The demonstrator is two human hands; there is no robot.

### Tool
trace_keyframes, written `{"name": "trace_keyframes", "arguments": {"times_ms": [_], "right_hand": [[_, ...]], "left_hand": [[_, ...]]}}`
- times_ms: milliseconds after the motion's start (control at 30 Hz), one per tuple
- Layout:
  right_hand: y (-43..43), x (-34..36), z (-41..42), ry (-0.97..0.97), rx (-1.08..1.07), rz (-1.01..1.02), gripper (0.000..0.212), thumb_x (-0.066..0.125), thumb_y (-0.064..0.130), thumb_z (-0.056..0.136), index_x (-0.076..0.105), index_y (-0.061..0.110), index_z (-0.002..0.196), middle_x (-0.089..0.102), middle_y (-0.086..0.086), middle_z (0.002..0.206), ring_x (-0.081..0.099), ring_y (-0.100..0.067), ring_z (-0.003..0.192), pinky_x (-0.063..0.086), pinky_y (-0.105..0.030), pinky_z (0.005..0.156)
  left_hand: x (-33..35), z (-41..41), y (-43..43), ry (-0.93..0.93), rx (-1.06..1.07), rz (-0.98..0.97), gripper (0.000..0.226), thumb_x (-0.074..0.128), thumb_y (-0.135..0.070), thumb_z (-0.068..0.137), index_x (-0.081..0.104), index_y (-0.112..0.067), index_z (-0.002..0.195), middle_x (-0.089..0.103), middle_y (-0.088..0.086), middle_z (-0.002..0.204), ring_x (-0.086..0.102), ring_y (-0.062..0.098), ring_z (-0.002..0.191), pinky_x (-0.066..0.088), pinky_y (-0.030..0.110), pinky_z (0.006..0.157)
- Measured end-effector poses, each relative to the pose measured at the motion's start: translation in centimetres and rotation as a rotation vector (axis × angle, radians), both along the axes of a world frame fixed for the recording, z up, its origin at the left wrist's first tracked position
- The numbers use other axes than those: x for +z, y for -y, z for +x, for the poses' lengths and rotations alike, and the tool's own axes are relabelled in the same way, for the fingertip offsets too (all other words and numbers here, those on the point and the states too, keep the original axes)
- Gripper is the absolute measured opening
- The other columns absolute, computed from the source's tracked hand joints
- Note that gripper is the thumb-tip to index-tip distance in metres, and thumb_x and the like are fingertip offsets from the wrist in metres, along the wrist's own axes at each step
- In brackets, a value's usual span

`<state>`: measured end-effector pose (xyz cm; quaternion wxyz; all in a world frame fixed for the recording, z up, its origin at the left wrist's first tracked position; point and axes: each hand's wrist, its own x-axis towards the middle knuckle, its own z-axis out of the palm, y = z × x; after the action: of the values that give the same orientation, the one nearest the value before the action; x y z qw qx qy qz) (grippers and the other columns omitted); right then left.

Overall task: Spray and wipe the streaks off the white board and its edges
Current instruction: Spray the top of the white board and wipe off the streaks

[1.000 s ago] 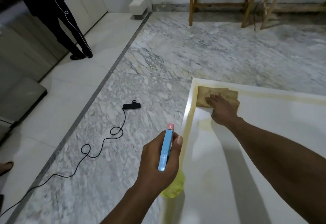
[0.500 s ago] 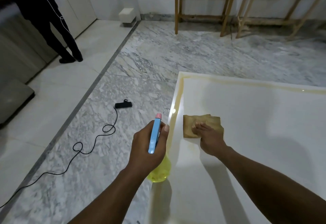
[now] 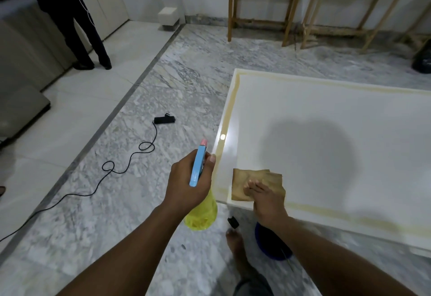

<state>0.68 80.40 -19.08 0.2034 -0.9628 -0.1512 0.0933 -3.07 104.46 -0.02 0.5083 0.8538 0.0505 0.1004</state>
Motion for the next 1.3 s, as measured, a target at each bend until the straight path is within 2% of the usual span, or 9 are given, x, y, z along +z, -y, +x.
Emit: {"name": "trace_keyframes", "arguments": {"times_ms": [133, 233, 333, 567, 667, 900, 1000, 1100, 1300], "right_hand": [[-0.5, 2.6, -0.8, -0.123, -0.073, -0.057, 0.032, 0.063, 0.014, 0.087, 0.068, 0.026, 0.117, 0.062, 0.003, 0.13, 0.053, -0.027, 0.13, 0.043, -0.038, 0.107], [-0.3, 6.8, 2.7, -0.334, -0.25, 0.198, 0.03, 0.047, 0.014, 0.09, 0.07, 0.019, 0.108, 0.069, -0.008, 0.107, 0.065, -0.03, 0.096, 0.051, -0.039, 0.079], [0.9, 10.9, 6.3, -0.463, -0.441, 0.562, 0.023, 0.051, 0.016, 0.091, 0.07, 0.003, 0.089, 0.067, -0.019, 0.081, 0.059, -0.024, 0.063, 0.045, -0.031, 0.053], [3.2, 14.1, 15.2, -0.948, -0.371, 0.745, 0.026, 0.07, 0.02, 0.086, 0.064, -0.001, 0.1, 0.066, -0.017, 0.089, 0.067, -0.031, 0.076, 0.055, -0.036, 0.063], [2.9, 14.0, 22.0, -0.705, -0.387, 0.562, 0.024, 0.067, 0.017, 0.089, 0.066, 0.003, 0.109, 0.07, -0.016, 0.104, 0.069, -0.032, 0.091, 0.057, -0.038, 0.068], [0.5, 12.9, 35.6, -0.103, -0.231, 0.037, 0.033, 0.042, 0.006, 0.089, 0.065, 0.017, 0.109, 0.069, -0.013, 0.102, 0.061, -0.035, 0.094, 0.045, -0.036, 0.071], [0.0, 9.8, 38.5, -0.142, -0.183, -0.084, 0.055, 0.042, 0.004, 0.09, 0.054, 0.027, 0.139, 0.06, -0.012, 0.132, 0.056, -0.033, 0.12, 0.046, -0.036, 0.091], [-1.2, 4.8, 36.5, -0.247, -0.092, -0.169, 0.056, 0.044, 0.007, 0.093, 0.046, 0.028, 0.145, 0.043, -0.006, 0.153, 0.036, -0.028, 0.142, 0.034, -0.04, 0.113], [-2.0, 2.6, 31.2, -0.113, -0.091, -0.119, 0.06, 0.046, -0.004, 0.089, 0.05, 0.022, 0.143, 0.039, -0.002, 0.157, 0.025, -0.028, 0.148, 0.026, -0.039, 0.118]], "left_hand": [[1.1, -1.8, -0.2, 0.026, -0.016, 0.025, 0.028, 0.063, -0.041, 0.104, 0.064, -0.021, 0.085, 0.067, 0.009, 0.067, 0.072, 0.027, 0.062, 0.059, 0.052, 0.065], [2.1, -1.5, -0.4, 0.041, -0.012, 0.017, 0.027, 0.063, -0.039, 0.105, 0.065, -0.021, 0.085, 0.067, 0.01, 0.068, 0.072, 0.028, 0.063, 0.059, 0.051, 0.065], [2.3, -0.2, -0.8, 0.051, -0.012, 0.022, 0.026, 0.063, -0.041, 0.104, 0.066, -0.023, 0.086, 0.067, 0.007, 0.069, 0.072, 0.028, 0.063, 0.061, 0.052, 0.064], [2.0, 6.7, -1.4, -0.002, -0.022, 0.025, 0.029, 0.062, -0.042, 0.105, 0.063, -0.021, 0.086, 0.065, 0.013, 0.068, 0.071, 0.034, 0.064, 0.058, 0.056, 0.064], [1.8, 11.5, -1.5, 0.001, -0.022, 0.029, 0.029, 0.061, -0.044, 0.105, 0.062, -0.021, 0.086, 0.064, 0.013, 0.068, 0.071, 0.034, 0.063, 0.059, 0.055, 0.064], [0.7, 20.3, -1.7, -0.01, -0.002, 0.024, 0.024, 0.06, -0.046, 0.104, 0.062, -0.028, 0.088, 0.064, 0.007, 0.068, 0.07, 0.03, 0.063, 0.062, 0.054, 0.065], [0.3, 23.1, -1.6, -0.026, 0.004, 0.011, 0.028, 0.059, -0.05, 0.102, 0.062, -0.026, 0.089, 0.063, 0.008, 0.069, 0.068, 0.032, 0.064, 0.062, 0.055, 0.066], [-0.7, 24.6, -1.6, -0.049, -0.009, 0.025, 0.032, 0.058, -0.053, 0.102, 0.062, -0.024, 0.089, 0.063, 0.008, 0.069, 0.066, 0.031, 0.064, 0.063, 0.053, 0.067], [-2.1, 25.5, -2.2, -0.066, -0.058, 0.016, 0.029, 0.059, -0.051, 0.102, 0.062, -0.025, 0.09, 0.064, 0.009, 0.07, 0.068, 0.032, 0.065, 0.064, 0.054, 0.067]]}}
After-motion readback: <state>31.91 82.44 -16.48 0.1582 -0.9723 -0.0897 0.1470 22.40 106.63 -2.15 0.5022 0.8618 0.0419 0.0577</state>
